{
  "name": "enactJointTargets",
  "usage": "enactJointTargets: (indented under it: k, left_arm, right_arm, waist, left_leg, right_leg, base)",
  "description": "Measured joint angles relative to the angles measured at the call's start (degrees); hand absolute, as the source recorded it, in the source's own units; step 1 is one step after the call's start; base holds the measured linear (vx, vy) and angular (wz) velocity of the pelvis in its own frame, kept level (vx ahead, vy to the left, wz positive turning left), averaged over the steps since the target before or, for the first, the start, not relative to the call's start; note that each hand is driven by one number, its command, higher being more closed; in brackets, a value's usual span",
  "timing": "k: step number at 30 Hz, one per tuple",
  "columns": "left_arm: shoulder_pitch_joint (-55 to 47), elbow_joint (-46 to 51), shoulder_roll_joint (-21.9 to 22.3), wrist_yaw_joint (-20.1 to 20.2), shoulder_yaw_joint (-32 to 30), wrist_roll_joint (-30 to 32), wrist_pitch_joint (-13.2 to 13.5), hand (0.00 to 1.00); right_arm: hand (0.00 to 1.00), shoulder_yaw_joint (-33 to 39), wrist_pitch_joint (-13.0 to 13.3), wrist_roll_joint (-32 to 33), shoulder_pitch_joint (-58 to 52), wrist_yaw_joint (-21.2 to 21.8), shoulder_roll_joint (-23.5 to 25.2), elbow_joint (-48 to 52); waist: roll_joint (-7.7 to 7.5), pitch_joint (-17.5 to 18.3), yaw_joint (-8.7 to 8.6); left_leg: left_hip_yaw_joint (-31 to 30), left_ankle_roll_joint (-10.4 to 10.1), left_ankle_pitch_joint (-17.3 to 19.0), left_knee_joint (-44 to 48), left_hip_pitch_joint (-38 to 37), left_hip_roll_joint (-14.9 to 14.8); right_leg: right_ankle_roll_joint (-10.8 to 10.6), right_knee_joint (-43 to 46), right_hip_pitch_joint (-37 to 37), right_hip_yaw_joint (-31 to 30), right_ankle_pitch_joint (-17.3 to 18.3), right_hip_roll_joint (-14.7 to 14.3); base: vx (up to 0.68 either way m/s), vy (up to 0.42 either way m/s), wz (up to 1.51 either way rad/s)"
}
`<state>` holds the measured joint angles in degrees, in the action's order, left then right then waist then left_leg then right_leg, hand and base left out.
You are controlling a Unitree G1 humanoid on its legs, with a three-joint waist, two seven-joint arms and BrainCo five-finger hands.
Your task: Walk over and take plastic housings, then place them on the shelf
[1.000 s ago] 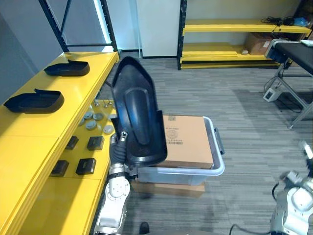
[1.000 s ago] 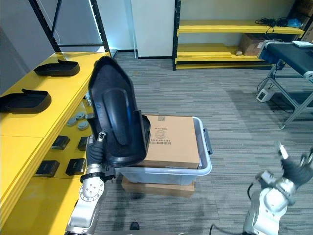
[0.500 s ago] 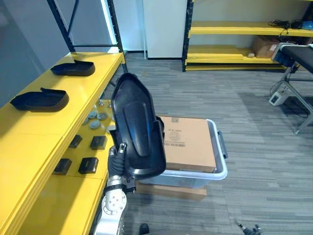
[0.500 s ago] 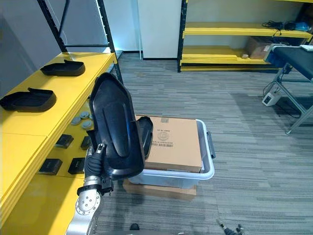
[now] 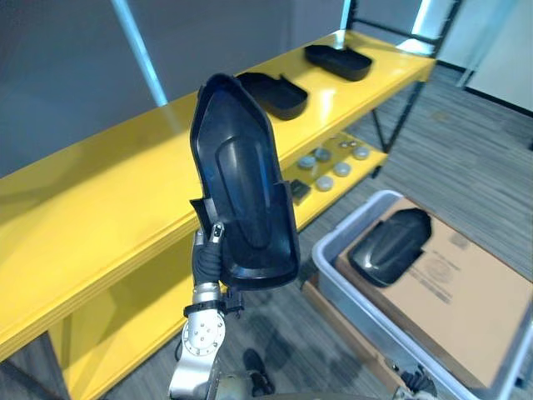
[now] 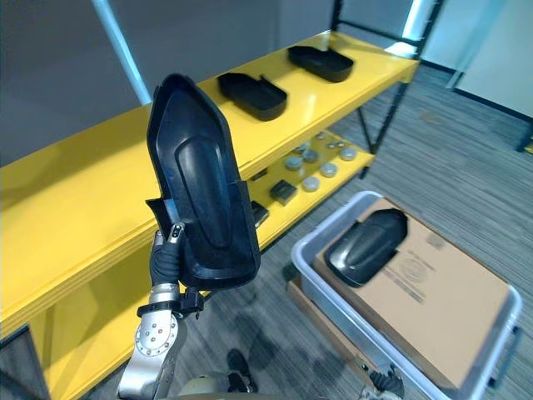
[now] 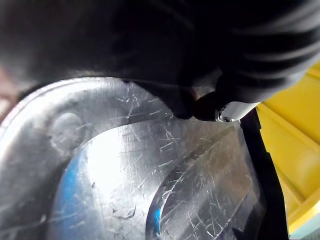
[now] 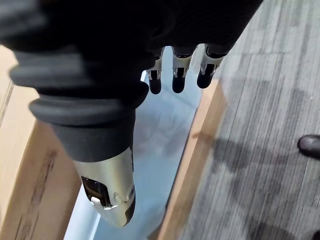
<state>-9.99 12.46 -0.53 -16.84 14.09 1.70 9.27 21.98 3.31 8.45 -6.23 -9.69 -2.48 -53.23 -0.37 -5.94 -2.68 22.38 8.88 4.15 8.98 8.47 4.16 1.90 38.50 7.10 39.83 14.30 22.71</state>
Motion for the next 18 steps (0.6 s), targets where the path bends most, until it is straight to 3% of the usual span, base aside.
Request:
enactJointTargets:
  k: [1,3,7,9,10,12,15,18]
  left_arm:
    - [1.0,-0.8,-0.2,0.1,-0.1,0.0,0.0,1.00]
    - [1.6,-2.0,-0.4,0.1,-0.1,0.1,0.0,1.00]
    - [2.7,-4.2,-0.4,0.2,0.5,0.1,0.0,1.00]
    - [2.6,-4.4,-0.2,0.1,1.3,0.1,0.0,1.00]
    - [2.4,-4.4,0.1,0.1,1.4,0.1,0.0,1.00]
    - [2.4,-4.4,0.6,0.1,1.1,0.2,0.0,1.00]
    - [2.4,-5.2,2.3,0.2,1.4,0.2,-0.1,1.00]
    - [2.8,-5.9,2.7,-0.1,1.4,0.3,-0.8,1.00]
  right_arm:
    - [0.00,0.0,-0.1,-0.1,0.0,0.0,0.2,0.0]
    - [0.00,-0.5,-0.1,-0.1,-0.5,0.0,0.2,0.1]
    - [0.00,-2.9,-0.3,-1.0,-2.6,0.1,0.6,0.1]
    - [0.00,-3.0,-0.5,-1.4,-4.6,0.0,1.2,1.1]
    - [0.00,-3.1,-0.7,-1.4,-6.1,0.0,1.7,2.1]
    - [0.00,-4.0,-1.0,-1.4,-8.0,0.2,3.1,5.1]
    - [0.00,-4.6,-1.1,-2.3,-9.1,1.1,3.3,5.9]
    - [0.00,-5.0,-1.2,-2.8,-9.5,1.1,3.9,6.7]
  waist:
    - [0.58,-0.9,-0.45]
    - [0.96,-1.6,-1.45]
    - [1.34,-1.9,-2.86]
    - [0.79,-2.0,-2.83]
    - [0.00,-1.8,-2.38]
    - [-1.10,-1.4,-2.31]
    - [-0.76,0.2,-2.51]
    - [-1.00,1.4,-2.04]
  left_leg:
    - [-2.1,0.0,0.0,-0.8,-1.6,0.2]
    - [-5.1,-0.1,-0.1,-2.3,-4.1,1.0]
    - [-10.5,-0.1,-0.1,-2.9,-6.8,3.2]
    - [-12.9,-0.5,0.3,-3.3,-8.1,3.9]
    - [-11.5,-0.6,2.6,-3.6,-9.5,3.8]
    - [-2.9,-3.5,5.7,-0.7,-10.3,1.0]
    - [-3.6,-4.2,6.6,1.5,-10.1,-0.6]
    - [-3.4,-5.5,5.8,1.3,-10.8,-2.5]
  right_leg:
    - [-1.9,3.3,-4.1,-10.1,2.5,-3.5]
    - [-4.1,3.2,-8.7,-19.8,4.7,-8.0]
    - [-5.1,-6.8,-17.3,-34.7,5.6,-14.9]
    - [-6.4,-9.3,-18.6,-40.6,4.8,-16.7]
    - [-8.0,-11.5,-18.2,-42.3,3.6,-16.4]
    - [-8.1,-15.5,-16.8,-42.6,0.1,-15.5]
    - [-7.1,-20.0,-13.4,-41.5,-5.8,-16.8]
    - [-5.6,-25.4,-10.7,-40.6,-8.1,-18.6]
  base:
    - [0.18,0.142,0.78]
    - [0.15,0.103,0.82]
    - [0.16,0.042,0.81]
    - [0.13,-0.021,0.75]
    - [0.15,-0.046,0.56]
    - [0.19,-0.135,0.33]
    - [0.17,-0.104,0.18]
    - [0.22,-0.108,-0.01]
